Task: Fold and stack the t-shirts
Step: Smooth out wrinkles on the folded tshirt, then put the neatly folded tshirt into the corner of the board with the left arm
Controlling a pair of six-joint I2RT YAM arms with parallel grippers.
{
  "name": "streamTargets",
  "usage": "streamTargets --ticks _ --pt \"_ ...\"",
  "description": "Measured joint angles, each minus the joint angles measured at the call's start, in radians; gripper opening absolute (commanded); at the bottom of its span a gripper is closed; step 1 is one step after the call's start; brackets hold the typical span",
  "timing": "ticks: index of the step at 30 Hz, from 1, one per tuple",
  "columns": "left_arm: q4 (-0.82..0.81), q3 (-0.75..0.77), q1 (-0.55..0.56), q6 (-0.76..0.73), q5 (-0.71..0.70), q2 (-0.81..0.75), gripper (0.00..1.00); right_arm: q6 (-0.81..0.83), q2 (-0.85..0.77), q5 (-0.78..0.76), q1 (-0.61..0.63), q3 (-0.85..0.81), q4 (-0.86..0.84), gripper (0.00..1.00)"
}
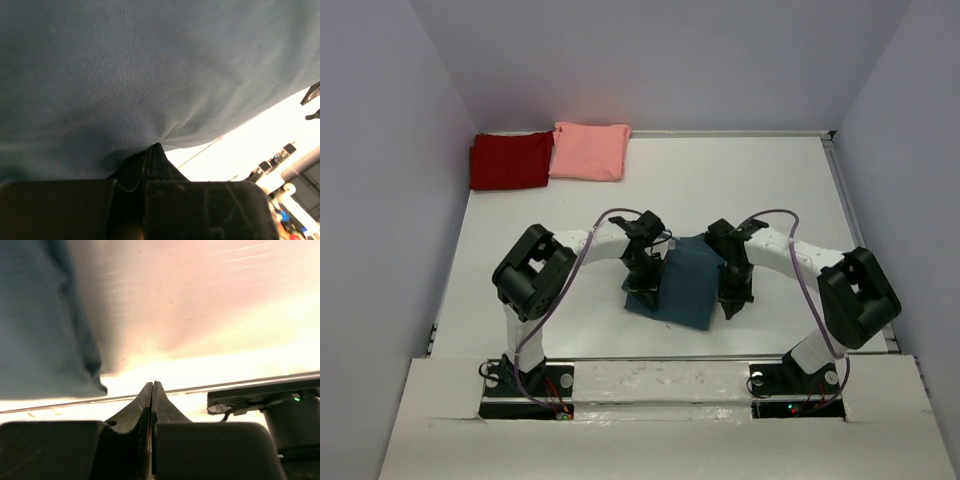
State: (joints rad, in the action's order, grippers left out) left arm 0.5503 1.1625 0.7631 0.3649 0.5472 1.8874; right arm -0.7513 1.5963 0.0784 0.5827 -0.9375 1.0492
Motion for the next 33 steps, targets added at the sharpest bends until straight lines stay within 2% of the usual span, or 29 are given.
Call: streamTargets --ticks 4,9,11,13,14,16,17,18,19,20,22,23,24,27,33 --pt "0.038 0.08 -0.008 0.0 -0.037 -0.002 0.0 -0.008 -0.107 -0.098 -0.002 -0.098 0.056 0.0" --pt "0.074 0.256 -0.019 0.007 -0.067 -0.006 0.0 -0.003 -0.181 -0.138 -0.014 -0.191 0.073 0.0" --pt "0.085 0.325 -0.021 0.008 -0.075 -0.006 0.04 0.001 -0.17 -0.139 -0.022 -0.198 0.074 0.0" --pt "0.093 0.381 -0.022 0.009 -0.08 -0.006 0.19 0.004 -0.149 -0.136 -0.034 -0.198 0.077 0.0" --pt "0.096 0.401 -0.026 0.007 -0.082 -0.006 0.38 0.007 -0.145 -0.131 -0.039 -0.198 0.076 0.06" --pt "0.097 0.405 -0.032 0.005 -0.09 -0.01 0.5 0.018 -0.147 -0.114 -0.062 -0.199 0.072 0.16" --pt "0.1 0.399 -0.035 0.007 -0.093 -0.013 0.5 0.022 -0.151 -0.101 -0.071 -0.199 0.069 0.22" --pt "0.097 0.385 -0.043 0.008 -0.096 -0.02 0.55 0.026 -0.157 -0.084 -0.086 -0.2 0.066 0.32" --pt "0.092 0.359 -0.058 0.009 -0.1 -0.036 0.57 0.03 -0.166 -0.073 -0.101 -0.2 0.063 0.57" --pt "0.082 0.326 -0.079 0.01 -0.1 -0.054 0.61 0.034 -0.178 -0.064 -0.117 -0.2 0.06 0.68" --pt "0.053 0.244 -0.142 0.019 -0.089 -0.107 0.63 0.044 -0.219 -0.043 -0.149 -0.2 0.048 0.76" --pt "0.05 0.193 -0.198 0.023 -0.09 -0.145 0.66 0.05 -0.244 -0.038 -0.161 -0.2 0.041 0.85" --pt "0.053 0.159 -0.238 0.028 -0.096 -0.171 0.7 0.05 -0.273 -0.034 -0.168 -0.2 0.034 0.99" --pt "0.06 0.109 -0.373 0.021 -0.175 -0.242 0.78 0.066 -0.402 -0.027 -0.183 -0.2 0.017 1.0" --pt "0.039 -0.008 -0.358 -0.014 -0.226 -0.33 0.8 0.08 -0.544 0.01 -0.183 -0.148 0.003 1.0"
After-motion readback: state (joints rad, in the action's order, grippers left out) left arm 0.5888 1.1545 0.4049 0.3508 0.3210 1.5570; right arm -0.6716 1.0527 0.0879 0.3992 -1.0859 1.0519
